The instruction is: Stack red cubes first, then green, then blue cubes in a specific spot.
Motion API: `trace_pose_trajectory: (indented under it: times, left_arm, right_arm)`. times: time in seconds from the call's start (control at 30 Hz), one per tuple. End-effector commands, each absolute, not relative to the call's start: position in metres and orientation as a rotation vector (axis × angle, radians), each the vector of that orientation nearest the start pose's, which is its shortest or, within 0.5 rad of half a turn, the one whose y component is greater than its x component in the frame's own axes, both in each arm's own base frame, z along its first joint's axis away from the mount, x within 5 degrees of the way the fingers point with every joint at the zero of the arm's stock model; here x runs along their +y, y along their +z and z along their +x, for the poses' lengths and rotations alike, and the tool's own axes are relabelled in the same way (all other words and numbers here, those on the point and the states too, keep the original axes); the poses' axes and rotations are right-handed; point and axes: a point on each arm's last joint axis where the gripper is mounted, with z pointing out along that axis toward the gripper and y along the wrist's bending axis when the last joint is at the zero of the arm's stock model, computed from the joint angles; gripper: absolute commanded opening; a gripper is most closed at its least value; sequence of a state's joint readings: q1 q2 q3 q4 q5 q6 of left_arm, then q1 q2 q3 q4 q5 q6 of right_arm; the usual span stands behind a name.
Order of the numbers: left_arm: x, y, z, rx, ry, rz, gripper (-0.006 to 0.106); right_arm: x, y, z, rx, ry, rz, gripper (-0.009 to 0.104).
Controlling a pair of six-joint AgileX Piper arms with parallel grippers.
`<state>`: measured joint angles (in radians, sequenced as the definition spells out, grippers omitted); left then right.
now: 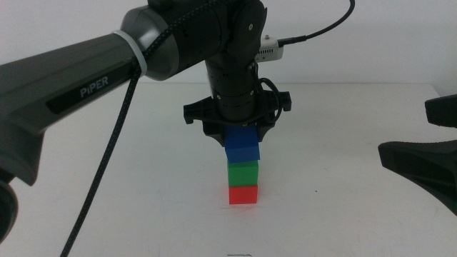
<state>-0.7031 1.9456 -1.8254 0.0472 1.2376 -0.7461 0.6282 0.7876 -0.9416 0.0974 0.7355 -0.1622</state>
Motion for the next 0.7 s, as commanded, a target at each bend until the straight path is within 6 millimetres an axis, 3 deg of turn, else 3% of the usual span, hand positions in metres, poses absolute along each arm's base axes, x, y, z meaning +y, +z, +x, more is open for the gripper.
trace_pose_trajectory:
  times: [0.0,0.47,0.5,0.67]
  left_arm:
    - [-0.257,0.327,0.31,2.862,-0.221,-0.062,0.009]
    - [-0.263,0.31,0.318,2.881,-0.196,-0.024,0.009]
    - [-0.266,0.311,0.32,2.846,-0.232,-0.01,0.05]
    - [-0.266,0.312,0.321,2.834,-0.24,0.021,0.074]
  right_arm:
    - [0.09,0.402,0.117,1.848,0.393,-0.738,0.079]
    - [0.09,0.402,0.117,1.848,0.393,-0.738,0.079]
    - [0.09,0.402,0.117,1.848,0.393,-0.738,0.079]
    - [0.09,0.402,0.117,1.848,0.393,-0.738,0.079]
